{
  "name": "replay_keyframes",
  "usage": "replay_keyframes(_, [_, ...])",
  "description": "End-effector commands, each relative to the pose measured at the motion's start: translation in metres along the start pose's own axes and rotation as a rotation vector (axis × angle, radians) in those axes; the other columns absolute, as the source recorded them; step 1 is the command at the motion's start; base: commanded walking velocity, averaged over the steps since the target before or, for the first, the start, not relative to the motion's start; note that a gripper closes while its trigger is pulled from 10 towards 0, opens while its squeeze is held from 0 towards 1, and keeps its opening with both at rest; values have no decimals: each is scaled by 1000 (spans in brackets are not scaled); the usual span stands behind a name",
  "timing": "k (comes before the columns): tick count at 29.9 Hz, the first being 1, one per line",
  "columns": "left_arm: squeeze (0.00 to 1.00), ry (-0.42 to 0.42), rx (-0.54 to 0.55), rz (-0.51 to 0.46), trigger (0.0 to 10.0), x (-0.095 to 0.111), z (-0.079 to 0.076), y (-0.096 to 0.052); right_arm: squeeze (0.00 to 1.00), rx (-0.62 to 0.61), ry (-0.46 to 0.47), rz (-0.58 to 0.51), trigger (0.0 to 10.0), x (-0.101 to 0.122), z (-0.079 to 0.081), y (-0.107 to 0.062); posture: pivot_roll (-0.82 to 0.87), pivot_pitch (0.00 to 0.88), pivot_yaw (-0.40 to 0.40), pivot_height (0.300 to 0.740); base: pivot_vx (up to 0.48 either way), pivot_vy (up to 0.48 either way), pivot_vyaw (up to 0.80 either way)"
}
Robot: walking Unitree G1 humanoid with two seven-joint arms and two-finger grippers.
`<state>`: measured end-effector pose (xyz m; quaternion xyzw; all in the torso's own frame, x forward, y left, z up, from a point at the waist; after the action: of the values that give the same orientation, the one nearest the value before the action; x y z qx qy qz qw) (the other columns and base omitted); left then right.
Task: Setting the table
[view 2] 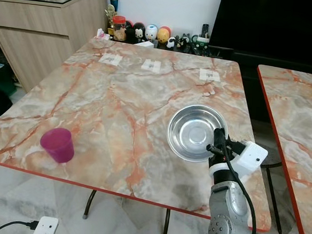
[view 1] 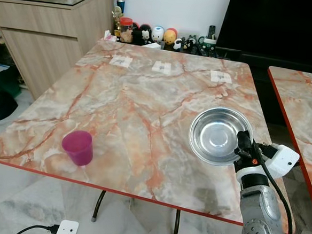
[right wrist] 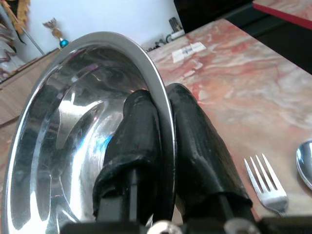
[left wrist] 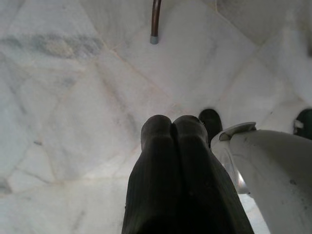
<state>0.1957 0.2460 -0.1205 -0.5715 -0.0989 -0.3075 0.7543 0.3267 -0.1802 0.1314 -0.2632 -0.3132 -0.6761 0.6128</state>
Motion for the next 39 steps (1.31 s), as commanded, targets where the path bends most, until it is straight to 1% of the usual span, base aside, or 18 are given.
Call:
replay_keyframes(1, [0,22,-4,25,10000,-8,0,-1,0,31,25,-31,10000,1,12,4,34,0,-33,740,0,-469,0])
replay_keyframes(6, [0,13,1,24,10000,-7,0,-1,0,26,21,-63,10000,3,11,7,38,0,-37,740,0,-469,0])
replay_keyframes(9, [0,11,3,23,10000,-7,0,-1,0,25,18,-54,10000,2,11,8,39,0,-38,740,0,-469,0])
replay_keyframes(10, [0,11,3,22,10000,-6,0,-1,0,35,4,-39,10000,0,13,8,39,0,-38,740,0,-469,0])
replay_keyframes(12, [0,11,4,22,10000,-6,1,-1,0,49,-5,-40,10000,0,15,8,36,0,-37,740,0,-469,-725])
replay_keyframes(15, [0,12,4,22,10000,-6,1,-1,0,24,0,-54,10000,2,11,7,35,0,-37,740,0,-467,-754])
replay_keyframes(17, [0,10,6,22,10000,-6,1,-1,0,8,-13,-71,10000,5,7,6,35,0,-35,740,0,-465,0])
replay_keyframes(29, [0,11,11,24,10000,-6,2,-1,0,26,-14,-77,10000,5,10,9,33,4,-32,740,0,-458,0])
replay_keyframes(32, [0,9,12,25,10000,-6,3,-1,0,19,-36,-78,10000,5,8,10,32,5,-33,740,0,-444,0])
replay_keyframes(39, [0,9,11,24,10000,-6,3,-1,0,10,-43,-93,10000,10,5,10,24,8,-30,740,0,-439,0])
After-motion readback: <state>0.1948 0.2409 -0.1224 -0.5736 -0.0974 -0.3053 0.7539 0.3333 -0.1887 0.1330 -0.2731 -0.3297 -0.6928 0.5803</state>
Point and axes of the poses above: a point about 5 cm out from each wrist's last joint towards the gripper, its own y axis pointing out of the wrist towards the gripper, its own x axis along the axis of the wrist's last joint, z = x × y, the point moved 5 cm from there along y, pointing out of the wrist towards the gripper, and after that the axes turned 13 degrees about y, right-handed, at the moved point
